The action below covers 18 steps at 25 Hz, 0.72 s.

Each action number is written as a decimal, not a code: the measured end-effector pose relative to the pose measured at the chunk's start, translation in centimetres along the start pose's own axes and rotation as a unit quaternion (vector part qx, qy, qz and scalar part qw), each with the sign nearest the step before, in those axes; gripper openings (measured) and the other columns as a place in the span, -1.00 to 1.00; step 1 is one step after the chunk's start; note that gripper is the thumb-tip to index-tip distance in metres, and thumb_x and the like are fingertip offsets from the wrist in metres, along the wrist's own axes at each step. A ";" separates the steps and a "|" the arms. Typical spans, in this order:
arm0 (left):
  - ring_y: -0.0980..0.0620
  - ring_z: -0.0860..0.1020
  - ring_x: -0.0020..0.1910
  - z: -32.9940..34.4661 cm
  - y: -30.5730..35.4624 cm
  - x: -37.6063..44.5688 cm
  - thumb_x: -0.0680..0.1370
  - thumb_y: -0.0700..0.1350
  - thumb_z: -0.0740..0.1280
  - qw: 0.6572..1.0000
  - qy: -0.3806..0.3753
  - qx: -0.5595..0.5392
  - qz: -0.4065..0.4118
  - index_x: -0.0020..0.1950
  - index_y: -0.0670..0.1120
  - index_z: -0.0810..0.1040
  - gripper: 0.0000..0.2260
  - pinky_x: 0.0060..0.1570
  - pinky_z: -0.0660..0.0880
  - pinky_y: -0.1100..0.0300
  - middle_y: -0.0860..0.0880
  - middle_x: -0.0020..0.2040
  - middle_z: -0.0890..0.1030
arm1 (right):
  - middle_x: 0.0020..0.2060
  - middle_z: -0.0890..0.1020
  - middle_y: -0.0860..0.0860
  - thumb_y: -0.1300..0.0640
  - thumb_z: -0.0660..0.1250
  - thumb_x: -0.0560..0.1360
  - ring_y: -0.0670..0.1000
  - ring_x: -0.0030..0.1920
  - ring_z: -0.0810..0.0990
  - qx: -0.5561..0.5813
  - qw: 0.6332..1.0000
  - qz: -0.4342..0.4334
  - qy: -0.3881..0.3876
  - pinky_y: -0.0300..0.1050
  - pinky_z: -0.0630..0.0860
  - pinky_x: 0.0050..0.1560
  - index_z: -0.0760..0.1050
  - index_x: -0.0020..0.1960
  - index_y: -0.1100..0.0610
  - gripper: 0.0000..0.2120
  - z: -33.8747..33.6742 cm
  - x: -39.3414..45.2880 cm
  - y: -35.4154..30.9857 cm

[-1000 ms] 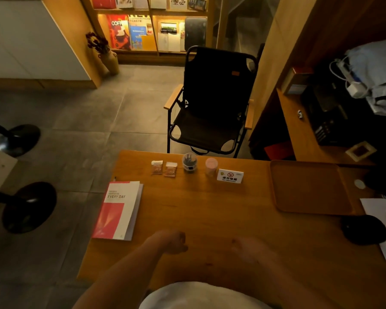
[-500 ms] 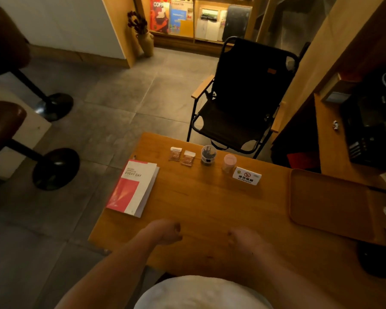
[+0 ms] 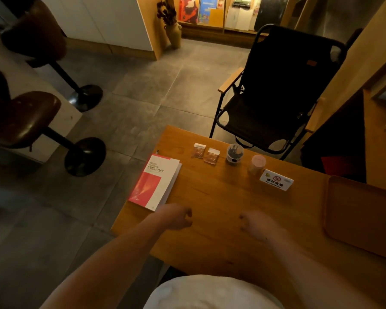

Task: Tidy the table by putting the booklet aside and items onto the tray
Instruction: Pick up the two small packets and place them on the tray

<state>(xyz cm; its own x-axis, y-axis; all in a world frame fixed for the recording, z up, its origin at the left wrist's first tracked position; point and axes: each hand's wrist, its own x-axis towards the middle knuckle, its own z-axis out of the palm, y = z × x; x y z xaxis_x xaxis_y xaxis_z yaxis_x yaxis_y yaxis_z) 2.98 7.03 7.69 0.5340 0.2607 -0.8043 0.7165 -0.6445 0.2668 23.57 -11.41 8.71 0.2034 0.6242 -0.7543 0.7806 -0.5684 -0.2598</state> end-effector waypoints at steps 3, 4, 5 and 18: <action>-0.06 0.55 0.10 -3.7 -1.4 1.8 0.57 0.10 0.28 0.999 0.027 0.029 0.015 0.33 0.02 0.46 -0.64 0.03 0.50 0.11 -0.07 0.23 0.57 | 0.35 0.47 0.06 -0.01 0.20 0.60 0.06 0.32 0.46 0.001 0.999 -0.001 0.032 -0.03 0.47 0.26 0.35 0.42 0.01 -0.60 -2.3 2.1 -1.5; -0.07 0.56 0.11 -5.0 -2.0 2.7 0.57 0.10 0.29 0.998 0.038 0.038 0.019 0.33 0.02 0.46 -0.64 0.03 0.49 0.10 -0.07 0.23 0.57 | 0.34 0.48 0.05 -0.03 0.21 0.60 0.05 0.30 0.47 0.001 0.999 -0.003 0.045 -0.04 0.48 0.23 0.35 0.41 0.00 -0.61 -3.0 3.1 -2.2; -0.07 0.56 0.12 -6.3 -2.5 3.5 0.57 0.09 0.30 0.997 0.049 0.048 0.025 0.32 0.01 0.47 -0.65 0.04 0.48 0.09 -0.07 0.24 0.58 | 0.32 0.49 0.04 -0.05 0.20 0.60 0.04 0.27 0.48 -0.002 0.998 -0.003 0.058 -0.05 0.49 0.18 0.35 0.40 -0.02 -0.61 -3.7 4.0 -2.9; -0.09 0.54 0.12 -18.0 -3.9 14.5 0.57 -0.02 0.32 0.973 0.122 0.164 0.107 0.33 -0.03 0.47 -0.66 0.02 0.52 0.08 -0.08 0.22 0.57 | 0.36 0.47 0.06 0.01 0.21 0.59 0.13 0.29 0.47 -0.064 0.982 0.026 0.176 0.06 0.49 0.18 0.29 0.45 0.00 -0.56 -9.1 17.1 -9.2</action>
<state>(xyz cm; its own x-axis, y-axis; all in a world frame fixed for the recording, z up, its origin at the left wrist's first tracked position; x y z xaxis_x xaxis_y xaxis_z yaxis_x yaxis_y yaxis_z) 16.04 26.28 4.58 0.7752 0.2320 -0.5876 0.4160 -0.8874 0.1985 25.24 9.32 3.70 0.4181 0.7558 -0.5040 0.8276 -0.5456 -0.1317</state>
